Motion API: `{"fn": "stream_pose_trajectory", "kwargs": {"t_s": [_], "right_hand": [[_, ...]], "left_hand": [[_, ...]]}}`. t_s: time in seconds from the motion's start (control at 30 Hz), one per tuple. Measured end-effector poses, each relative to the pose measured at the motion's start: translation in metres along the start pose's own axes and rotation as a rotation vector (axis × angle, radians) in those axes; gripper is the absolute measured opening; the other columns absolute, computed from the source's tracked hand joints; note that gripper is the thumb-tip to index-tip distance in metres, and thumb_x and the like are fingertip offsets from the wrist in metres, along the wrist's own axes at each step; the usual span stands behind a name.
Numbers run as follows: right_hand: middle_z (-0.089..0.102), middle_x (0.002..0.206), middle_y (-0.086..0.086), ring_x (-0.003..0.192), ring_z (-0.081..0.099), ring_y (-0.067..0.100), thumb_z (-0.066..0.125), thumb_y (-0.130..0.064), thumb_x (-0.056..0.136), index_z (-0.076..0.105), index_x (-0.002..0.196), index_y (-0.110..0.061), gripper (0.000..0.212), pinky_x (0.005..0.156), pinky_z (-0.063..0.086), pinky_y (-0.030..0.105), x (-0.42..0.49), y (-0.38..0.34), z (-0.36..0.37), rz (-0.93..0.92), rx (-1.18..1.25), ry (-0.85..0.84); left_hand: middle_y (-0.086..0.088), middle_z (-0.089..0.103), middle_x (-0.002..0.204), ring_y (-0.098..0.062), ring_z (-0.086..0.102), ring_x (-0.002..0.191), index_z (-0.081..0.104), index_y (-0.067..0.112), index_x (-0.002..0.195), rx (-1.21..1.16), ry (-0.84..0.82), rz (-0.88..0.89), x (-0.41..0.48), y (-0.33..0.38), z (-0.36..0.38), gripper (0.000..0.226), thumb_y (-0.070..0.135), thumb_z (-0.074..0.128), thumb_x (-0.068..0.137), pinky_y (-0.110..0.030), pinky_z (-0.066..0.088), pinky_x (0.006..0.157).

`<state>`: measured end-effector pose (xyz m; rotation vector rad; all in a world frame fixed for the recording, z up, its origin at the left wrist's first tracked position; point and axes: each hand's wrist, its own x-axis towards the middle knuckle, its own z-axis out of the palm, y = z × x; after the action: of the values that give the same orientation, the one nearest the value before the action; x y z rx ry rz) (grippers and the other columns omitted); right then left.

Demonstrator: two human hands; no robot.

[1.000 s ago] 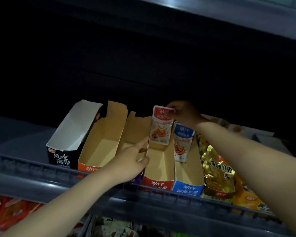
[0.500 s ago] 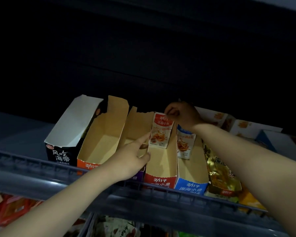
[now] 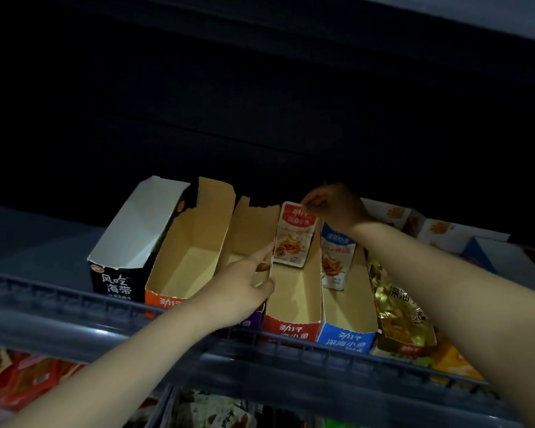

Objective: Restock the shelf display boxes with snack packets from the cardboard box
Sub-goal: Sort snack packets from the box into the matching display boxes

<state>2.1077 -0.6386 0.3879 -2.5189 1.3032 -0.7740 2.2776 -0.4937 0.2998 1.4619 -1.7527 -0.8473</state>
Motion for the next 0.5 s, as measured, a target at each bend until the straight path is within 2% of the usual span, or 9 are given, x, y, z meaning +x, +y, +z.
{"fn": "stream_pose_trajectory", "kwargs": {"t_s": [0.07,0.17,0.23,0.33,0.37,0.43,0.5], "right_hand": [[0.066,0.099,-0.003,0.088,0.059,0.005,0.064,-0.016,0.09,0.069,0.105,-0.011,0.016,0.072,0.043,0.012,0.0,0.0,0.0,0.022,-0.012,-0.019],[0.068,0.1,-0.002,0.086,0.059,0.004,0.064,-0.015,0.09,0.069,0.104,-0.011,0.016,0.067,0.04,0.004,0.001,0.004,0.004,0.031,-0.042,-0.041],[0.069,0.098,-0.002,0.086,0.059,0.004,0.066,-0.015,0.089,0.069,0.101,-0.014,0.013,0.071,0.043,0.009,0.001,0.005,0.008,0.042,-0.057,0.01],[0.062,0.092,-0.009,0.088,0.059,0.005,0.068,-0.015,0.087,0.068,0.099,-0.018,0.013,0.073,0.042,0.015,-0.003,0.005,0.013,0.043,-0.054,0.103],[0.06,0.093,-0.011,0.089,0.057,0.005,0.068,-0.016,0.087,0.067,0.102,-0.018,0.015,0.075,0.041,0.016,-0.004,0.004,0.013,0.037,-0.066,0.127],[0.055,0.096,-0.014,0.092,0.052,0.004,0.067,-0.019,0.088,0.066,0.108,-0.019,0.02,0.08,0.039,0.021,-0.008,0.002,0.011,0.034,-0.115,0.152],[0.052,0.097,-0.015,0.093,0.049,0.005,0.066,-0.021,0.089,0.066,0.11,-0.021,0.021,0.08,0.038,0.022,-0.011,-0.002,0.007,0.055,-0.127,0.158]], "left_hand": [[0.013,0.054,0.119,-0.015,0.043,0.093,0.011,0.046,0.148,0.008,0.004,0.001,0.0,0.001,0.0,0.064,0.029,0.047,0.098,-0.027,0.038,0.073],[0.013,0.047,0.138,-0.015,0.047,0.092,0.011,0.046,0.148,0.019,0.01,0.011,-0.002,0.004,0.0,0.064,0.029,0.047,0.098,-0.026,0.041,0.074],[0.014,0.044,0.141,-0.015,0.048,0.091,0.012,0.046,0.148,0.018,0.013,0.017,-0.003,0.007,-0.001,0.063,0.028,0.046,0.099,-0.026,0.044,0.075],[0.014,0.042,0.143,-0.012,0.052,0.092,0.014,0.044,0.148,0.025,0.033,0.037,-0.006,0.011,-0.001,0.061,0.027,0.047,0.099,-0.015,0.043,0.071],[0.014,0.044,0.142,-0.012,0.057,0.095,0.017,0.042,0.149,0.03,0.049,0.042,-0.007,0.012,-0.001,0.06,0.028,0.047,0.098,-0.015,0.047,0.075],[0.013,0.049,0.138,-0.021,0.063,0.103,0.021,0.039,0.149,0.047,0.083,0.04,-0.008,0.014,-0.001,0.06,0.03,0.05,0.097,-0.028,0.054,0.086],[0.014,0.049,0.136,-0.021,0.062,0.107,0.022,0.036,0.149,0.067,0.098,0.043,-0.011,0.017,-0.001,0.06,0.03,0.052,0.097,-0.03,0.051,0.091]]}}
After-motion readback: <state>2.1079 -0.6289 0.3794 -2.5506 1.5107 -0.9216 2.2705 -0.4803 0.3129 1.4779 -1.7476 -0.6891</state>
